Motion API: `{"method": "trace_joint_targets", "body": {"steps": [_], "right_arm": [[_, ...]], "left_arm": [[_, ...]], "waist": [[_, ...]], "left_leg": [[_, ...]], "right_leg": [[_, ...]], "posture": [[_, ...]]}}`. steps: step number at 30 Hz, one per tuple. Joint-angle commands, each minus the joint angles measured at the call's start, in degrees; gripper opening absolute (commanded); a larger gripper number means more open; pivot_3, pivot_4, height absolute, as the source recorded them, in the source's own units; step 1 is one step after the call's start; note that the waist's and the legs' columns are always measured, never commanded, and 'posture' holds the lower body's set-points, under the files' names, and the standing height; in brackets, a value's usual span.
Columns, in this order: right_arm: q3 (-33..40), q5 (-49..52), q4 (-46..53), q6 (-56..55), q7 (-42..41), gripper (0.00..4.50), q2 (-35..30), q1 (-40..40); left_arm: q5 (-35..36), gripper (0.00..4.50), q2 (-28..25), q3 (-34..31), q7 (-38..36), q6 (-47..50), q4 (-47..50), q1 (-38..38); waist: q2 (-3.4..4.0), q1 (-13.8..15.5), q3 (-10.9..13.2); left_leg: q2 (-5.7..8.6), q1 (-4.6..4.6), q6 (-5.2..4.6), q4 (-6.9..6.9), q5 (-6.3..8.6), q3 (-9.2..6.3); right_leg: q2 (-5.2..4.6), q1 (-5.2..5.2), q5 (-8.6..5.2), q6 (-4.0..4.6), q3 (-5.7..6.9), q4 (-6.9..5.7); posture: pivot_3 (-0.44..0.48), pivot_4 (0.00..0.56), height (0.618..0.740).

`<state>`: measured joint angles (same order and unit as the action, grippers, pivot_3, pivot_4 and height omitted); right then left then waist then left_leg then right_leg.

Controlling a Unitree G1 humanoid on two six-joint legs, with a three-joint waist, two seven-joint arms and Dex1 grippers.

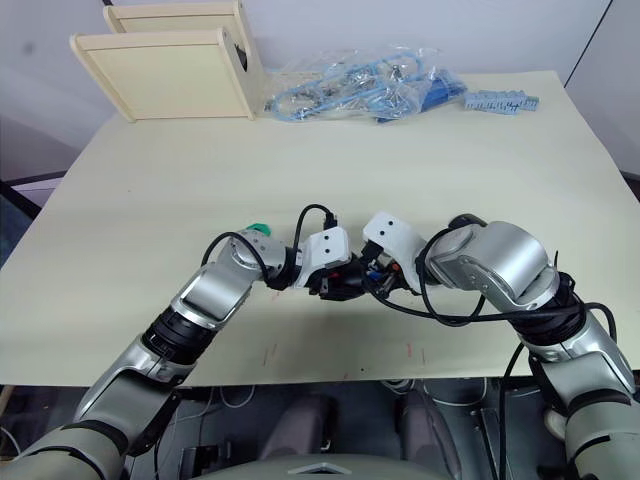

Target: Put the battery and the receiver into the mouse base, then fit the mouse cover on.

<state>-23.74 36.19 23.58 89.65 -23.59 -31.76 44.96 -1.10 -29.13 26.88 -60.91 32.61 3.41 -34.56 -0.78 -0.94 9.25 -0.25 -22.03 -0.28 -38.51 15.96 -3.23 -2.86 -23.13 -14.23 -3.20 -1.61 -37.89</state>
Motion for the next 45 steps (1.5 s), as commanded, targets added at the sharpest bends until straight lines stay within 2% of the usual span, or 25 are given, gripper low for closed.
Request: {"method": "trace_joint_targets", "body": {"steps": [1,2,6,9,11,13,16,18,21,22,24,25,27,40,45], "right_arm": [[2.8,-0.7,1.2,0.3,0.3,2.44,0.7,-0.5],[4.4,-0.2,2.4,1.3,-0.1,2.84,0.3,-0.6],[12.1,2.8,11.8,1.0,-2.7,2.84,-4.2,-5.5],[14.4,2.2,17.2,-6.5,-3.7,2.84,-6.6,-12.0],[17.3,0.5,19.1,-14.4,-3.0,2.84,-4.7,-17.7],[20.9,1.8,19.5,-23.9,-6.5,2.84,-1.6,-24.4],[22.4,1.6,17.3,-31.3,-8.0,2.84,1.4,-30.1],[22.8,-0.2,16.8,-37.1,-7.3,2.84,3.7,-31.7],[18.5,-5.7,13.0,-44.2,-7.9,2.84,4.0,-34.3],[16.9,-7.8,11.1,-46.9,-7.9,2.33,4.4,-35.4],[15.3,-10.0,8.4,-50.8,-8.1,1.62,5.3,-36.7],[14.7,-11.1,7.3,-52.5,-8.2,0.99,5.6,-37.3],[14.7,-11.7,5.9,-55.0,-8.1,0.12,6.7,-38.3],[12.9,-16.4,-1.1,-63.3,-8.8,0.12,10.6,-40.7],[10.9,-19.2,-7.2,-66.3,-9.4,0.12,11.3,-42.7]], "left_arm": [[-0.5,2.94,0.6,2.2,0.2,0.9,0.4,1.6],[-0.5,2.94,0.6,2.2,0.2,1.0,0.4,1.7],[-0.4,2.94,0.7,2.0,0.3,1.0,0.3,1.6],[-0.4,2.94,0.7,2.0,0.4,1.1,0.2,1.6],[-0.4,2.94,0.7,2.0,0.4,1.1,0.2,1.6],[-0.4,2.94,0.6,1.9,0.4,1.1,0.3,1.6],[-0.2,2.94,0.5,1.8,0.4,1.3,0.4,1.6],[-0.2,2.94,0.4,1.9,0.3,1.3,0.5,1.7],[-0.2,2.94,0.3,1.9,0.2,1.3,0.5,1.8],[-0.2,2.94,0.3,1.9,0.2,1.3,0.5,1.8],[-0.3,2.94,0.3,1.9,0.3,1.2,0.4,1.7],[-0.3,2.94,0.3,2.0,0.3,1.3,0.5,1.8],[-0.2,2.94,0.3,1.9,0.3,1.4,0.8,1.9],[-0.1,2.94,0.2,1.9,0.5,2.0,1.3,2.2],[-0.1,2.94,0.3,1.9,0.5,1.9,1.1,2.2]], "waist": [[0.0,0.0,0.0],[0.01,0.0,0.0],[0.03,0.3,0.0],[0.03,0.4,0.0],[0.02,0.3,0.0],[0.05,0.2,0.0],[0.01,0.2,0.0],[0.02,0.1,0.0],[0.03,0.1,0.0],[0.02,0.1,0.0],[0.02,0.1,0.0],[0.03,0.1,0.0],[0.04,0.1,0.0],[0.04,0.1,0.0],[0.05,0.1,0.0]], "left_leg": [[0.0,0.0,0.0,0.0,0.0,0.0],[0.0,0.02,0.0,0.0,0.0,0.0],[0.05,-0.17,0.0,0.0,0.0,-0.15],[0.06,-0.16,0.0,0.02,0.0,-0.14],[0.06,-0.23,0.0,0.04,0.0,-0.18],[0.06,-0.22,0.0,0.02,0.0,-0.13],[0.07,-0.09,0.0,0.02,0.0,-0.11],[0.06,-0.05,0.0,0.02,0.0,-0.12],[0.06,0.0,0.0,0.03,0.0,-0.12],[0.06,0.0,0.0,0.02,0.0,-0.12],[0.06,0.01,0.01,0.03,0.0,-0.08],[0.06,0.0,0.01,0.04,-0.01,-0.06],[0.06,0.01,0.01,0.04,-0.01,-0.04],[0.06,0.05,0.01,0.05,-0.01,-0.09],[0.06,0.07,0.01,0.05,-0.01,-0.08]], "right_leg": [[0.0,0.0,0.0,0.0,0.0,0.0],[0.0,0.01,0.0,0.0,0.0,-0.03],[-0.06,-0.02,0.0,0.0,0.14,0.11],[-0.06,-0.02,0.0,0.0,0.12,0.14],[-0.06,-0.02,-0.01,0.0,0.22,0.19],[-0.06,-0.02,-0.01,-0.01,0.21,0.1],[-0.06,0.07,-0.01,-0.02,0.22,0.08],[-0.06,0.1,-0.01,-0.02,0.18,0.08],[-0.05,0.1,-0.01,-0.02,0.13,0.05],[-0.04,0.11,-0.02,-0.02,0.15,0.06],[-0.04,0.12,-0.02,-0.01,0.16,0.08],[-0.04,0.11,-0.02,-0.01,0.16,0.08],[-0.04,0.11,-0.02,-0.01,0.12,0.07],[-0.03,0.11,-0.02,0.0,0.1,0.06],[-0.03,0.12,-0.02,0.0,0.09,0.06]], "posture": [[0.0,0.15,0.74],[0.0,0.15,0.74],[0.0,0.15,0.74],[0.0,0.15,0.74],[0.0,0.15,0.74],[0.0,0.15,0.74],[0.0,0.15,0.74],[0.0,0.15,0.74],[0.0,0.15,0.74],[0.0,0.15,0.74],[0.0,0.15,0.74],[0.0,0.15,0.74],[0.0,0.15,0.74],[0.0,0.15,0.74],[0.0,0.15,0.74]]}}
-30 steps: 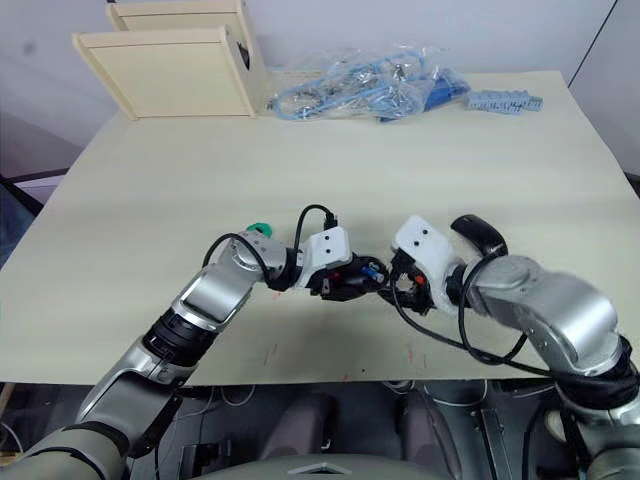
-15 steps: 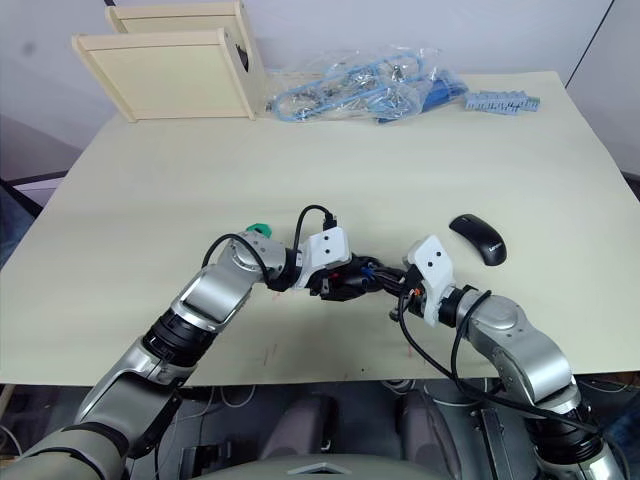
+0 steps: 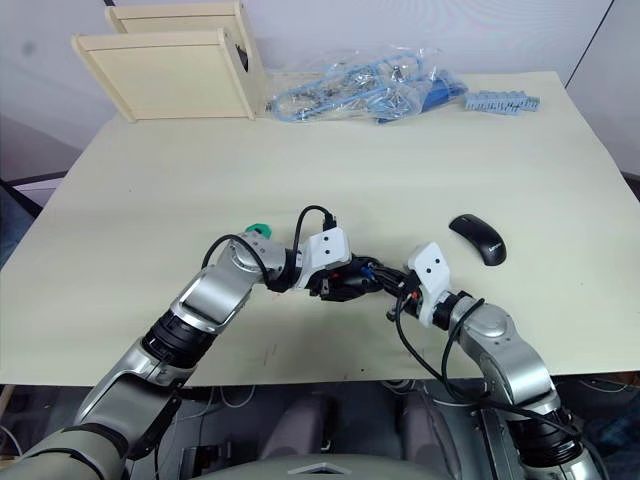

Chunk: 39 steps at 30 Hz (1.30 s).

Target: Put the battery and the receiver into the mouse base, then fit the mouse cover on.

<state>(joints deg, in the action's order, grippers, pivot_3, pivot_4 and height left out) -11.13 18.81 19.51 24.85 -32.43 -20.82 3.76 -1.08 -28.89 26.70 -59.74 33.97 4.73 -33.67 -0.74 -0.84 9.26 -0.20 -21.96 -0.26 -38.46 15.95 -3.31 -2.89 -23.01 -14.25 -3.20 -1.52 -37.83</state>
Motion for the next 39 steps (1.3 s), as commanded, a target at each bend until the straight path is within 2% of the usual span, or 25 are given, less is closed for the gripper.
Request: {"method": "trace_joint_targets", "body": {"steps": [1,16,20,24,27,30,35,39], "right_arm": [[-2.3,-2.2,-4.1,-1.9,-0.7,0.12,0.6,-1.6],[-3.5,-4.3,-7.5,-4.2,-1.3,0.12,1.7,-1.2],[-7.4,-6.8,-16.3,5.3,-1.6,0.12,0.5,1.2],[-7.6,-6.8,-16.7,6.5,-1.6,0.12,0.2,1.8],[-8.5,-6.6,-17.3,12.1,-3.3,0.12,-1.9,3.9],[-5.4,-4.2,-15.7,9.5,-4.0,0.12,-0.9,5.2],[0.1,-1.7,-9.7,0.8,-6.1,0.12,-1.3,4.7],[7.1,5.0,-0.4,2.4,-8.9,0.12,-4.4,3.3]], "left_arm": [[-0.2,2.94,0.1,2.1,-0.6,0.5,-0.3,1.3],[-0.1,2.94,0.2,2.1,-0.7,0.3,-0.6,1.2],[-0.3,2.94,0.3,2.3,-0.5,0.7,-0.5,1.3],[-0.3,2.94,0.3,2.4,-0.5,0.7,-0.5,1.3],[-0.6,2.94,0.7,2.5,-0.5,0.3,-1.4,1.0],[-0.8,2.94,1.0,2.4,-0.5,0.2,-1.7,0.9],[-0.9,2.94,1.0,2.4,-0.6,0.1,-1.8,1.0],[-1.0,2.94,0.9,2.3,-0.6,0.1,-1.9,1.1]], "waist": [[0.01,0.0,0.0],[0.04,-0.1,-0.2],[-0.01,-0.3,-0.8],[-0.18,-0.3,-1.3],[-0.16,-0.3,-1.6],[-0.21,-0.3,-1.6],[-0.13,0.1,-1.5],[0.22,0.0,-1.1]], "left_leg": [[0.0,0.03,0.0,0.0,0.0,0.02],[-0.01,0.25,0.0,0.03,0.0,-0.01],[-0.02,0.3,0.0,0.03,0.0,0.01],[-0.06,0.49,0.0,0.11,0.01,-0.01],[-0.08,0.56,0.0,0.13,0.01,-0.02],[-0.08,1.3,-0.02,0.31,0.04,0.02],[-0.08,1.26,-0.09,0.32,0.09,-0.07],[-0.03,1.12,-0.09,0.29,0.09,-0.11]], "right_leg": [[0.0,0.02,0.0,0.0,0.0,0.0],[0.02,0.28,-0.01,0.01,0.01,0.04],[0.02,0.3,-0.01,0.01,-0.01,0.03],[0.08,0.49,-0.11,0.15,0.06,0.05],[0.09,0.52,-0.11,0.16,0.0,0.04],[0.1,1.3,-0.27,0.18,0.15,0.26],[0.08,1.3,-0.33,0.16,0.17,0.25],[-0.02,1.23,-0.33,0.11,0.16,0.25]], "posture": [[0.0,0.15,0.74],[0.0,0.15,0.74],[0.0,0.15,0.74],[0.0,0.15,0.74],[0.0,0.15,0.74],[0.0,0.15,0.74],[0.0,0.15,0.74],[0.0,0.15,0.74]]}}
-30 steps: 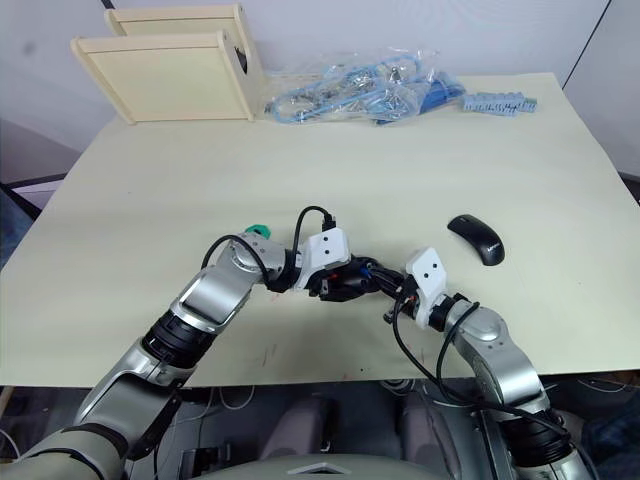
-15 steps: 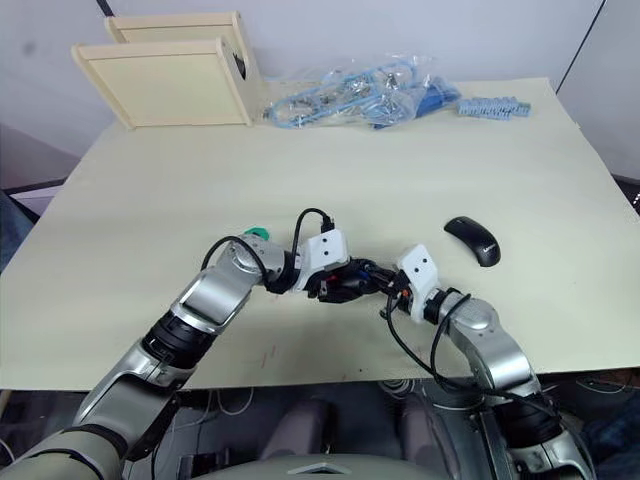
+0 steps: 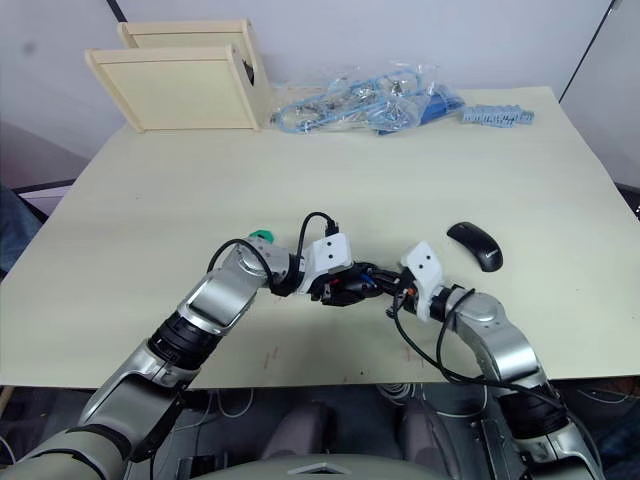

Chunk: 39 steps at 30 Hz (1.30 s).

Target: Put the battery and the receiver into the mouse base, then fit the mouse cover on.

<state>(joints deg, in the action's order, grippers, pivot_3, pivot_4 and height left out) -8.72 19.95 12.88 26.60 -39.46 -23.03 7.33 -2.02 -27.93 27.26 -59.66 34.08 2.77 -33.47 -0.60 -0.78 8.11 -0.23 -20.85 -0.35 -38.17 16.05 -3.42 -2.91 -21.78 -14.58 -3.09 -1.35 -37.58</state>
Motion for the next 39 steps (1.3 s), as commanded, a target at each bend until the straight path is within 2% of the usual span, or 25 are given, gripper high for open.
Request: {"method": "trace_joint_targets", "body": {"steps": [1,5,6,7,8,11,13,21,23,25,32,39], "right_arm": [[5.6,4.1,7.6,0.0,-3.2,0.34,-4.1,-1.4],[9.0,6.4,12.3,-1.5,-8.4,1.6,-9.9,-5.4],[10.5,7.0,13.7,-2.2,-10.5,1.99,-11.9,-7.0],[13.4,8.6,15.6,-3.0,-12.7,2.64,-14.1,-9.4],[15.4,9.7,16.8,-3.4,-14.1,2.64,-15.4,-10.9],[20.5,11.7,19.7,-4.1,-16.2,3.42,-18.4,-15.3],[23.3,13.1,20.9,-4.8,-16.8,4.39,-18.8,-18.3],[26.1,13.9,23.5,-6.1,-15.8,4.39,-18.2,-24.1],[26.2,13.9,23.8,-6.3,-15.6,4.5,-18.2,-24.8],[26.0,13.7,24.1,-6.5,-15.4,4.5,-18.0,-25.4],[25.6,13.9,24.1,-7.1,-14.5,4.5,-17.8,-25.3],[25.3,14.4,23.2,-8.5,-13.7,4.5,-16.3,-23.5]], "left_arm": [[-0.1,2.94,-0.1,1.7,-0.8,-0.1,0.1,1.0],[-0.1,2.94,-0.3,1.6,-0.8,-0.1,0.3,1.1],[-0.1,2.94,-0.3,1.5,-0.8,-0.1,0.3,1.1],[0.0,2.94,-0.3,1.4,-0.8,-0.1,0.3,1.1],[0.0,2.94,-0.4,1.3,-0.8,-0.1,0.3,1.0],[0.6,2.94,-0.2,0.7,-0.9,0.1,0.4,1.2],[0.8,2.94,-0.3,0.4,-1.0,0.1,0.2,1.2],[2.3,2.94,-0.7,-1.0,-1.4,0.7,0.4,0.9],[2.8,3.97,-0.7,-1.4,-1.6,0.4,0.7,0.9],[3.5,4.42,-0.4,-2.5,-1.0,-0.1,1.1,0.9],[7.2,4.42,-2.2,-6.8,-1.2,0.8,4.3,1.8],[18.7,4.42,-9.9,-21.5,-2.7,6.5,13.7,9.4]], "waist": [[0.14,0.0,0.2],[0.16,0.1,0.3],[0.1,0.0,0.4],[0.1,0.0,0.4],[0.18,0.2,0.5],[0.08,0.1,0.7],[0.03,0.1,0.7],[-0.02,0.0,0.9],[-0.02,0.0,1.0],[-0.04,0.1,1.1],[-0.07,0.0,1.5],[-0.06,-0.1,1.8]], "left_leg": [[0.0,0.0,0.0,-0.01,0.0,0.0],[0.02,-0.01,-0.01,-0.01,0.0,0.01],[0.02,-0.05,0.0,-0.01,0.0,0.02],[0.02,-0.07,0.0,-0.02,0.0,0.03],[0.02,-0.07,-0.01,-0.02,0.0,0.03],[0.08,-0.14,-0.01,-0.04,0.0,0.03],[0.06,-0.12,-0.01,-0.04,0.01,0.01],[0.05,-0.12,-0.01,-0.03,0.01,-0.01],[0.05,-0.12,-0.01,-0.03,0.01,-0.01],[0.04,-0.14,-0.01,-0.03,0.01,-0.02],[0.04,-0.19,-0.01,-0.04,0.0,-0.11],[-0.08,-0.46,0.0,-0.04,0.0,-0.1]], "right_leg": [[0.0,0.0,0.0,0.0,-0.01,-0.01],[0.01,0.0,-0.02,-0.01,0.07,-0.01],[0.0,0.0,-0.03,-0.02,0.13,0.0],[0.0,0.0,-0.03,-0.02,0.12,0.01],[0.0,0.0,-0.03,-0.02,0.12,0.01],[-0.09,0.0,-0.06,-0.08,0.18,0.03],[-0.08,0.01,-0.1,-0.14,0.16,0.04],[-0.09,0.0,-0.16,-0.24,0.09,0.06],[-0.09,0.0,-0.16,-0.25,0.09,0.05],[-0.09,-0.01,-0.16,-0.25,0.12,0.06],[-0.1,-0.04,-0.12,-0.18,0.13,0.05],[-0.08,-0.43,-0.06,-0.07,0.06,-0.04]], "posture": [[0.0,0.15,0.74],[0.0,0.15,0.74],[0.0,0.15,0.74],[0.0,0.15,0.74],[0.0,0.15,0.74],[0.0,0.15,0.74],[0.0,0.15,0.74],[0.0,0.15,0.74],[0.0,0.15,0.74],[0.0,0.15,0.74],[0.0,0.15,0.74],[0.0,0.15,0.74]]}}
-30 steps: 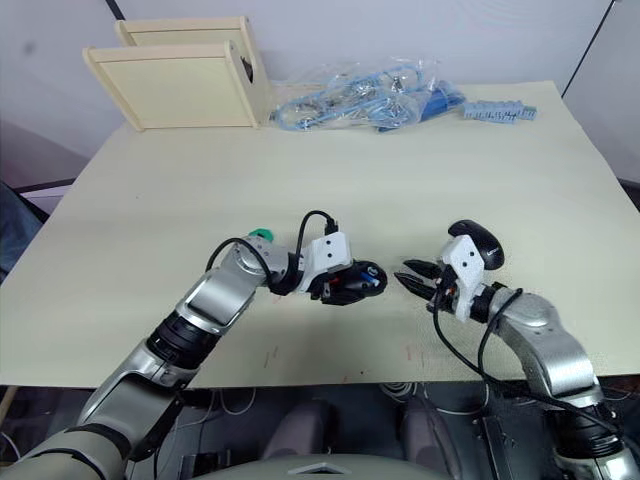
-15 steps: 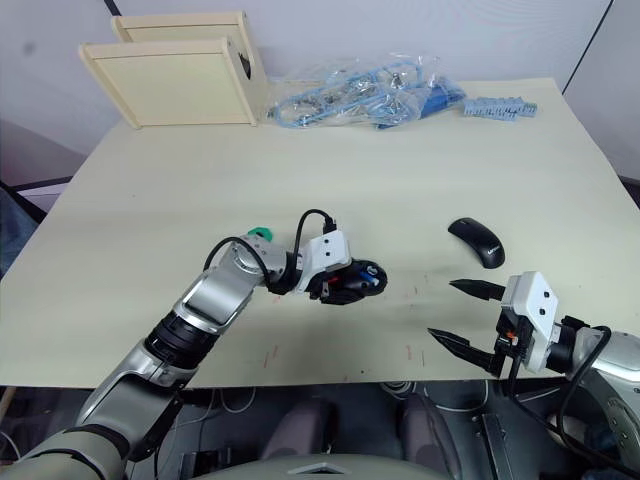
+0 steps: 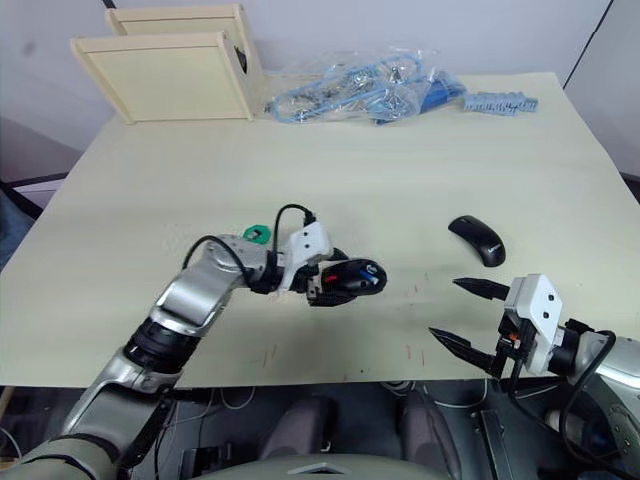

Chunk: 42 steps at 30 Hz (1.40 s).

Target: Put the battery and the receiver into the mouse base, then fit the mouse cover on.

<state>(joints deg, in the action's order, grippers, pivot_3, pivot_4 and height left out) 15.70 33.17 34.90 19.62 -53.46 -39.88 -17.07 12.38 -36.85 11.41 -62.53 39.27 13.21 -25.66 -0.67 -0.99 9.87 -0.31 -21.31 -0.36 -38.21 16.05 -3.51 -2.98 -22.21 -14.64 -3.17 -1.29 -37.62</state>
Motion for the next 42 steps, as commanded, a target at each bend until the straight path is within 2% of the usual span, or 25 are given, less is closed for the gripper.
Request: {"method": "trace_joint_targets", "body": {"steps": [1,5,8,11,12,15,19,23,27,30,35,39,42], "right_arm": [[0.8,1.3,1.1,-1.4,0.6,4.5,0.7,1.1],[-0.2,1.2,1.2,-1.3,1.2,4.5,1.2,2.5],[-1.6,1.1,1.5,-1.1,1.8,4.5,1.6,3.8],[-2.1,1.6,1.5,-0.9,2.1,4.5,1.9,4.3],[-2.6,1.6,1.4,-1.1,2.4,4.5,2.3,5.0],[-3.9,1.4,0.9,-1.5,3.0,4.5,3.2,6.7],[-4.6,0.5,0.0,-2.8,3.3,4.5,4.3,8.3],[-5.6,1.1,1.2,-2.6,4.9,4.5,6.0,8.7],[-6.4,-0.4,1.3,-5.1,4.2,4.5,6.7,6.6],[-8.3,-2.7,0.8,-7.1,7.9,4.5,10.3,5.2],[-9.9,-3.3,-1.0,-14.2,4.6,4.5,13.2,2.6],[-9.3,-4.2,-5.3,-19.7,-0.9,4.5,11.5,-0.6],[-8.5,-3.8,-7.1,-23.1,-1.8,4.5,12.0,-1.7]], "left_arm": [[5.3,4.42,-1.7,-7.3,0.2,0.9,3.5,2.8],[9.5,4.42,-3.6,-14.3,0.4,-0.1,5.7,7.9],[13.2,4.42,-5.5,-21.8,1.7,1.9,7.2,12.5],[14.4,4.42,-6.9,-23.6,2.3,1.5,7.4,14.3],[15.8,4.42,-8.0,-26.7,1.6,1.7,7.3,16.1],[18.6,4.42,-11.4,-33.3,-0.4,2.3,5.5,19.9],[19.8,4.42,-16.0,-35.9,-2.9,1.3,-1.2,19.2],[18.7,4.42,-20.5,-34.1,-6.8,-0.5,-8.5,16.7],[14.9,4.42,-22.6,-28.2,-9.4,-5.3,-16.1,11.8],[11.3,4.42,-21.2,-22.1,-11.0,-9.9,-23.1,5.1],[8.7,4.42,-19.6,-17.6,-13.1,-13.3,-30.0,-1.1],[4.9,4.42,-18.6,-13.4,-15.2,-17.6,-37.2,-7.2],[1.5,4.42,-18.0,-10.9,-16.1,-21.2,-43.4,-12.0]], "waist": [[0.0,0.3,0.0],[-0.04,0.5,0.1],[-0.12,0.2,0.1],[-0.12,0.3,0.2],[-0.14,0.4,0.2],[-0.22,0.1,0.2],[-0.19,0.5,0.3],[-0.27,0.4,0.3],[-0.21,0.3,0.3],[-0.24,0.4,0.3],[-0.27,0.0,0.4],[-0.31,0.2,0.3],[-0.31,0.2,0.3]], "left_leg": [[-0.01,-0.01,0.0,0.0,0.0,-0.01],[0.0,-0.18,0.0,-0.11,0.0,-0.09],[-0.01,-0.54,0.02,-0.15,-0.01,-0.02],[-0.01,-0.53,0.02,-0.13,-0.01,-0.06],[-0.01,-0.52,0.02,-0.13,-0.01,-0.05],[-0.03,-0.52,0.02,-0.13,-0.01,-0.01],[-0.02,-0.5,0.02,-0.13,-0.01,-0.03],[0.03,-0.54,0.03,-0.13,-0.01,-0.02],[0.06,-0.53,0.03,-0.11,-0.02,0.0],[0.11,-0.55,0.03,-0.13,-0.02,0.13],[0.11,-0.56,0.03,-0.16,-0.03,0.24],[0.15,-0.57,0.03,-0.17,-0.03,0.28],[0.14,-0.57,0.03,-0.17,-0.03,0.3]], "right_leg": [[0.0,-0.01,0.0,0.0,0.01,-0.01],[-0.09,-0.05,0.01,-0.01,0.12,0.01],[-0.12,-0.5,0.04,-0.02,0.01,-0.07],[-0.08,-0.53,0.03,0.01,0.05,-0.1],[-0.08,-0.53,0.03,0.01,0.05,-0.11],[-0.11,-0.52,0.03,0.0,0.02,-0.1],[-0.1,-0.52,0.03,0.01,0.07,-0.13],[-0.09,-0.53,0.03,0.01,0.1,-0.11],[-0.05,-0.58,0.03,0.03,0.07,-0.13],[-0.06,-0.57,0.04,0.02,0.09,-0.14],[-0.02,-0.58,0.04,0.02,0.1,-0.23],[-0.03,-0.68,0.04,0.01,0.0,-0.3],[-0.01,-0.66,0.04,0.02,0.05,-0.32]], "posture": [[0.0,0.15,0.74],[0.0,0.15,0.74],[0.0,0.15,0.74],[0.0,0.15,0.74],[0.0,0.15,0.74],[0.0,0.15,0.74],[0.0,0.15,0.74],[0.0,0.15,0.74],[0.0,0.15,0.74],[0.0,0.15,0.74],[0.0,0.15,0.74],[0.0,0.15,0.74],[0.0,0.15,0.74]]}}
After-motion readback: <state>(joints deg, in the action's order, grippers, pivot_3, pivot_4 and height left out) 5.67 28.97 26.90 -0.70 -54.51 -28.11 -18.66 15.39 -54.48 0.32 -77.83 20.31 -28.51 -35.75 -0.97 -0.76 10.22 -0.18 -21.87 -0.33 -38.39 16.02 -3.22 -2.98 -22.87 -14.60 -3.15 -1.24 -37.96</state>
